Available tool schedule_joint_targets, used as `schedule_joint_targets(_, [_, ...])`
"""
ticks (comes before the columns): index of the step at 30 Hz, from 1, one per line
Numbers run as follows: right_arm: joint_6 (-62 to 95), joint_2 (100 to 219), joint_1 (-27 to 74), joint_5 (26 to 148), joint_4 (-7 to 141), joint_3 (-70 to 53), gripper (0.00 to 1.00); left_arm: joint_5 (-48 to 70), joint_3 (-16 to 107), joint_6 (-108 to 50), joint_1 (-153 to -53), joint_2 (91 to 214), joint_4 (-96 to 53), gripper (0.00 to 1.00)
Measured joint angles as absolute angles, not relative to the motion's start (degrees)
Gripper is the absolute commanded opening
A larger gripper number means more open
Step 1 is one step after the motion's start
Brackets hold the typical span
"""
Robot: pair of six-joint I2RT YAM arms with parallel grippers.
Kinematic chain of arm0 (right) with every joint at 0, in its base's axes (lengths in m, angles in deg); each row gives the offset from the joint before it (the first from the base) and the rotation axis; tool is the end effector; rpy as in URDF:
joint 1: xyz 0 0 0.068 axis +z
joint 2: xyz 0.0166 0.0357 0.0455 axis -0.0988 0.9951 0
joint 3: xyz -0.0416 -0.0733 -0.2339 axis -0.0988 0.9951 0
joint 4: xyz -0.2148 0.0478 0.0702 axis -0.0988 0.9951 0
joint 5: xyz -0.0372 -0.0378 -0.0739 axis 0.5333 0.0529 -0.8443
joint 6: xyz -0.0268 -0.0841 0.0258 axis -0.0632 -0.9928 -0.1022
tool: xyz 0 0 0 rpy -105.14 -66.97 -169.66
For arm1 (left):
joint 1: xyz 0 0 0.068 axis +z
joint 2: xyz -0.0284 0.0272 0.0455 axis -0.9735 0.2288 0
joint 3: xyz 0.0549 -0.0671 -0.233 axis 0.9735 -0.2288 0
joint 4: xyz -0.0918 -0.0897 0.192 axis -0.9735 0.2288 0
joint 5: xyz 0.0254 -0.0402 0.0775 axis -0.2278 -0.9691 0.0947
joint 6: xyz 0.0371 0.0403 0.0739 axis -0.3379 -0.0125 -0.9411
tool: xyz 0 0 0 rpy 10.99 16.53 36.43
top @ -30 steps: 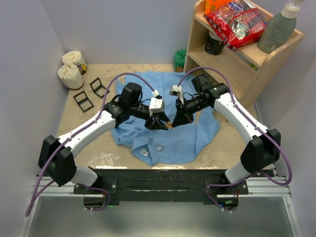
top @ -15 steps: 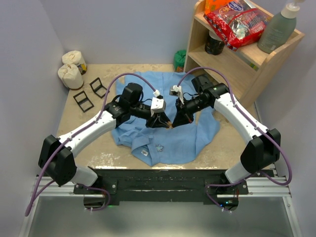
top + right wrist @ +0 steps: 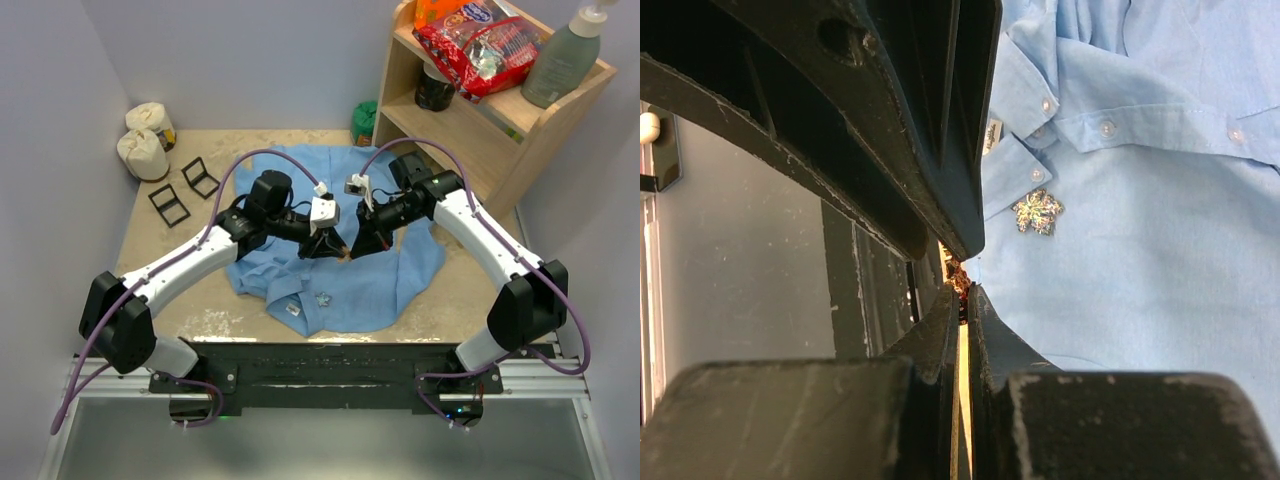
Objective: Remove the brooch from the garment
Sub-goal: Close the brooch.
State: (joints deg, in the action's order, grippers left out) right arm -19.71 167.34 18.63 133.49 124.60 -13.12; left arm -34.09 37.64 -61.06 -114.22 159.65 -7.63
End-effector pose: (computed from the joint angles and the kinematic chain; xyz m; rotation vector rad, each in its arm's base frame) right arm 0.2311 0.1779 0.2683 -1.3299 2.0520 1.2282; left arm 0.2106 -0.2445 0.2789 1.4489 1.4543 -1.1474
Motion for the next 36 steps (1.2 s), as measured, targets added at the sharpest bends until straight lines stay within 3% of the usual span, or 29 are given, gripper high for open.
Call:
schedule_joint_targets(7, [-19.71, 167.34, 18.32, 133.47, 124.47, -13.1, 0.0, -33.02, 37.64, -61.04, -114.46, 159.72, -7.98, 0.27])
schedule_joint_targets(10, [-19.68, 167.34, 18.3, 133.42, 124.14, -12.95, 0.0, -33.02, 37.64, -61.04, -114.46, 159.76, -8.0, 0.47])
schedule_joint_targets(16, [-19.23, 167.1, 18.25, 133.29, 121.98, -12.77, 0.0, -33.61, 38.12, -61.08, -115.12, 159.76, -6.9, 0.61])
schedule_joint_targets(22, [-18.59, 165.94, 18.25, 131.74, 120.95, -12.49, 0.0, -34.73, 41.51, -60.99, -114.12, 158.95, -5.05, 0.64])
schedule_joint_targets(27, [-18.22, 163.62, 18.25, 129.01, 119.88, -12.07, 0.0, -34.73, 42.18, -58.39, -107.36, 154.54, -5.75, 0.66])
schedule_joint_targets(36, [-18.05, 162.07, 18.25, 126.41, 119.05, -12.07, 0.0, -26.83, 37.42, -57.23, -102.47, 148.74, -10.58, 0.68])
